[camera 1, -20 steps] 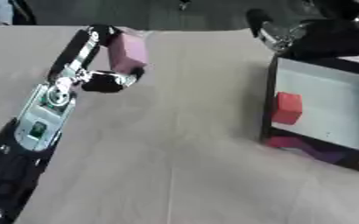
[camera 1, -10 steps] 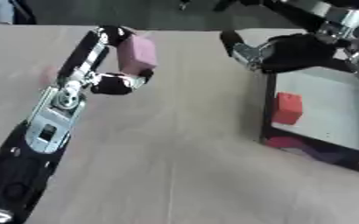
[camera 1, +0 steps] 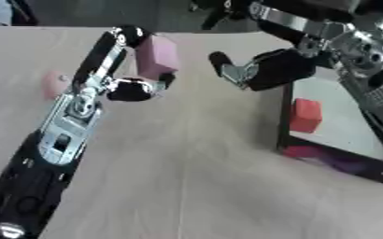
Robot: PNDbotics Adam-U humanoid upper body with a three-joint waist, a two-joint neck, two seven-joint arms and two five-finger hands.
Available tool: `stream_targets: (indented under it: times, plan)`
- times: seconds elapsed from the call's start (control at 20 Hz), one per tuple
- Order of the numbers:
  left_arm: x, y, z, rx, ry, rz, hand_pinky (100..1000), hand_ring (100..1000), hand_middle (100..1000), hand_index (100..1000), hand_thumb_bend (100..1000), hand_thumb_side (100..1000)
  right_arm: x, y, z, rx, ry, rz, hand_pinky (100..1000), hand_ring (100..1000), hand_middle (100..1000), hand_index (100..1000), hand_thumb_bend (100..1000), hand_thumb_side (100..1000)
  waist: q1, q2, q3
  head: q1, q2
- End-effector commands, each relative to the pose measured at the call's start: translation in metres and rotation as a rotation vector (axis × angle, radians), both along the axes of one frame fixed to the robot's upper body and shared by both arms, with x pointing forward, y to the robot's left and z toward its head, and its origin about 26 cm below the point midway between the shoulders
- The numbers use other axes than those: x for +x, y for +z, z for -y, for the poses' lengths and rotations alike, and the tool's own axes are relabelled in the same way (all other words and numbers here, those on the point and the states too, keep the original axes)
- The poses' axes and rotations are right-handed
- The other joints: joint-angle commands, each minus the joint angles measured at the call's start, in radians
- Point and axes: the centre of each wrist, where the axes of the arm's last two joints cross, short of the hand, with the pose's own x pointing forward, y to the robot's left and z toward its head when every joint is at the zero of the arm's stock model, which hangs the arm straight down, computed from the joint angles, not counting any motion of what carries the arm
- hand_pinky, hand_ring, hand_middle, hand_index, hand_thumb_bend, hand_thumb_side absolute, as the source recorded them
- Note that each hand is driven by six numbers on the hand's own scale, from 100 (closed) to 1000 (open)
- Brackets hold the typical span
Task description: Pick up the objects with one hand, pass them to the other hand, and then place them into the box on the other side of the table.
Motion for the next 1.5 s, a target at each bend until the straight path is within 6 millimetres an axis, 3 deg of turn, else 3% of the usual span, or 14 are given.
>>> stream_targets:
  times: [0.05,0.5,0.65,0.85,0.95,1.5]
  plan:
    - [-0.001,0.011,0.007,0.011,-0.019,0.054,737,614,515,533,100,100,0.002,0.005,-0.004,-0.003,-0.018,0.046,973,973,809,1000,100,365,-0.014,-0.030,0.003,-0.006,0.006]
    - [-0.001,0.010,0.023,0.006,-0.038,0.062,734,612,512,531,100,100,0.011,-0.003,-0.011,-0.014,-0.083,0.090,964,935,770,1000,100,370,-0.014,-0.029,0.009,-0.014,0.006]
    - [-0.001,0.009,0.025,0.010,-0.041,0.062,735,612,511,531,100,100,0.013,-0.006,-0.012,-0.035,-0.081,0.099,976,938,764,992,100,446,-0.014,-0.029,0.009,-0.015,0.006]
    - [0.000,0.010,0.027,0.009,-0.049,0.061,735,612,511,531,100,100,0.016,-0.008,-0.013,-0.057,-0.062,0.095,992,940,761,999,100,316,-0.014,-0.029,0.010,-0.016,0.006]
    - [0.000,0.010,0.028,0.011,-0.054,0.060,735,612,511,532,100,100,0.016,-0.008,-0.014,-0.060,-0.052,0.088,997,940,757,995,100,141,-0.014,-0.029,0.010,-0.017,0.006]
    - [-0.001,0.012,0.034,0.012,-0.077,0.077,735,613,511,532,100,100,0.020,-0.012,-0.018,-0.105,-0.028,0.076,1000,952,768,993,100,155,-0.016,-0.028,0.014,-0.019,0.006]
